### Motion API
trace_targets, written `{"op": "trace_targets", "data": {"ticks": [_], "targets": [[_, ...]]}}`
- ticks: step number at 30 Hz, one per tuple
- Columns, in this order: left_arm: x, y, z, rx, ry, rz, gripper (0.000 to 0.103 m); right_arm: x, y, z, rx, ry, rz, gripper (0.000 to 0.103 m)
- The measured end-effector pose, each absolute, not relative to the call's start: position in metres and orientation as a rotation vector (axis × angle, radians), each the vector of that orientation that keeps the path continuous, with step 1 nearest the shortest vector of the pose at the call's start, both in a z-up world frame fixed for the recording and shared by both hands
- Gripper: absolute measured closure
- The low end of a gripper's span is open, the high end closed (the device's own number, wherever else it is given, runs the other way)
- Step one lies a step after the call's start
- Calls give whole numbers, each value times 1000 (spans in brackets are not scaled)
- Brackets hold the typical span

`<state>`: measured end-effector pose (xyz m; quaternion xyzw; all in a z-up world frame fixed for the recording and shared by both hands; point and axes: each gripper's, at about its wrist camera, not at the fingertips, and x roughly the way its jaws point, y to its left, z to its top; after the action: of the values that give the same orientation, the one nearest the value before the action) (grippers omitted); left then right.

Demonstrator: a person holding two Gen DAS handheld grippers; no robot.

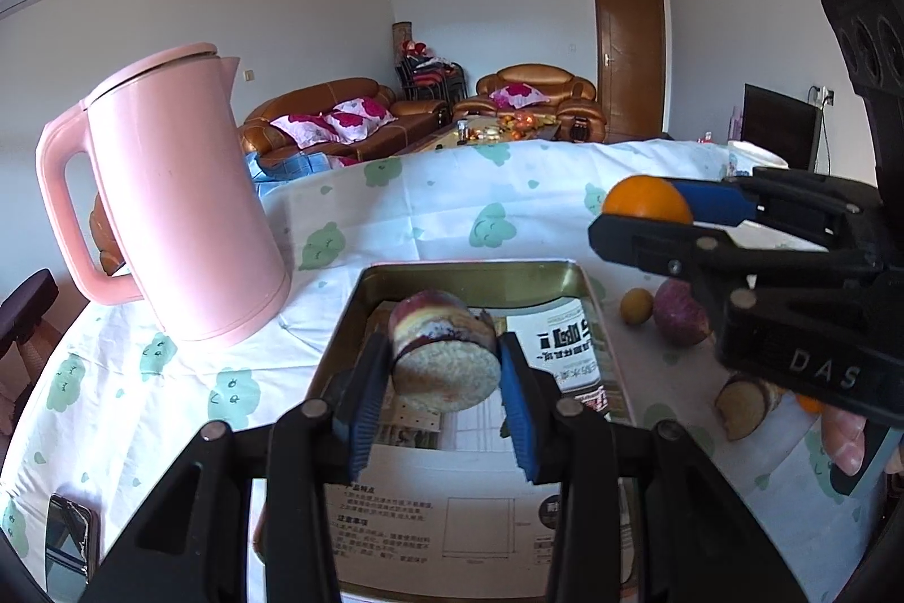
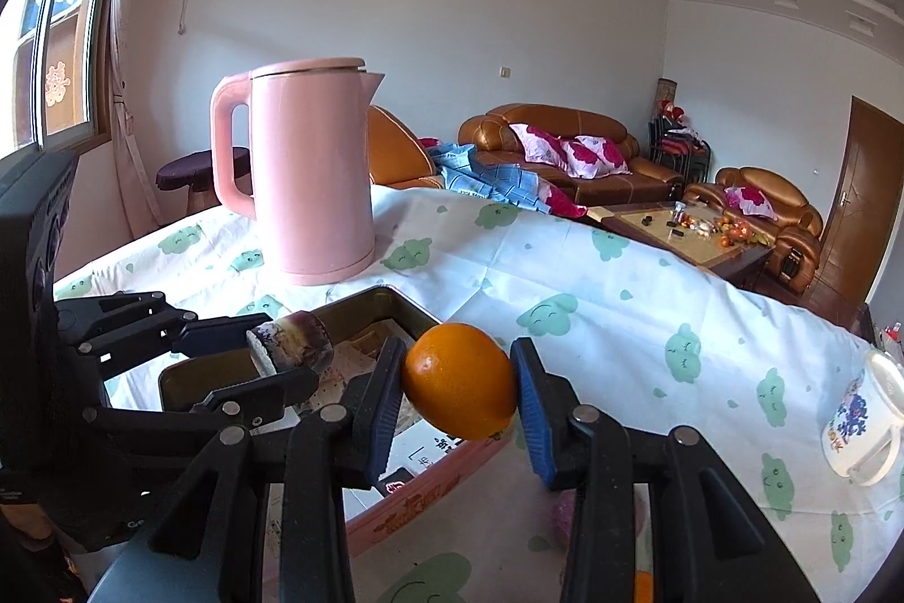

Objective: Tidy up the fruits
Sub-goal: 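Lower the pastry roll into the tin with the left tool while the right tool releases the orange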

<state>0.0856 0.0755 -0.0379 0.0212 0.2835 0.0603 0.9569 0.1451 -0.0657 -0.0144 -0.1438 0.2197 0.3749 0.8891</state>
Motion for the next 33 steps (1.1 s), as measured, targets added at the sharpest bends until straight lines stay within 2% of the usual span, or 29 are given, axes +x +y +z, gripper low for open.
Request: {"op": "trace_targets", "data": {"ticks": [33], "targets": [[107,89,-62,95,701,132,63,156,-22,-55,-332,568,788,63]]}}
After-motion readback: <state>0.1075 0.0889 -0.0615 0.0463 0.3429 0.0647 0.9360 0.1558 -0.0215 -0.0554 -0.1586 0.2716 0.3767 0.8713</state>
